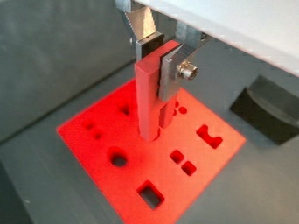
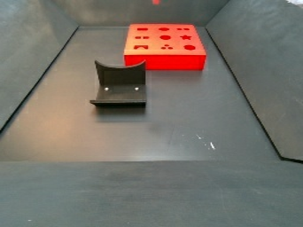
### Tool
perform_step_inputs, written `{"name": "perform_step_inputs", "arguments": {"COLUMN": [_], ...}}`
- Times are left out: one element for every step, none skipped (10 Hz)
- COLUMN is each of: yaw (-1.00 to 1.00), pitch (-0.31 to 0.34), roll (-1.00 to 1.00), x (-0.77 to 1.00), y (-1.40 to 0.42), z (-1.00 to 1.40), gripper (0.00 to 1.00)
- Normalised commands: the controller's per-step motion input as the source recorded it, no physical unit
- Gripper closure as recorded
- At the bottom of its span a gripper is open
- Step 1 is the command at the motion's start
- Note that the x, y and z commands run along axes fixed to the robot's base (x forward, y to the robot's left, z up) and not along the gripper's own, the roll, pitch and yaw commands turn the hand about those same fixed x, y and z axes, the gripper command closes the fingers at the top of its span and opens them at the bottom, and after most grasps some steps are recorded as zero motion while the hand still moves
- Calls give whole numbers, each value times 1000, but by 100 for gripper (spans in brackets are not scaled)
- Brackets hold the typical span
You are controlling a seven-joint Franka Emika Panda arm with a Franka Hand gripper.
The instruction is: Insert the double-square object.
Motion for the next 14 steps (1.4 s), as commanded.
{"name": "perform_step_inputs", "arguments": {"yaw": [-277,-360,-471,-537,-569,-631,-671,-717,-766,-786,-754,-766,-777,-826], "pitch": [183,196,131,144,123,116,146,187,203,221,237,234,203,71], "roll": [259,230,189,131,106,61,0,0,0,0,-14,-13,-61,-123], "x": [626,523,469,389,374,311,257,171,100,51,80,69,80,209], "y": [0,0,0,0,0,0,31,123,180,191,183,183,100,17], "z": [-540,-531,-494,-480,-446,-391,-300,-206,-186,-177,-129,-129,0,157], "gripper": [100,100,100,100,100,100,100,100,100,100,100,100,100,100]}}
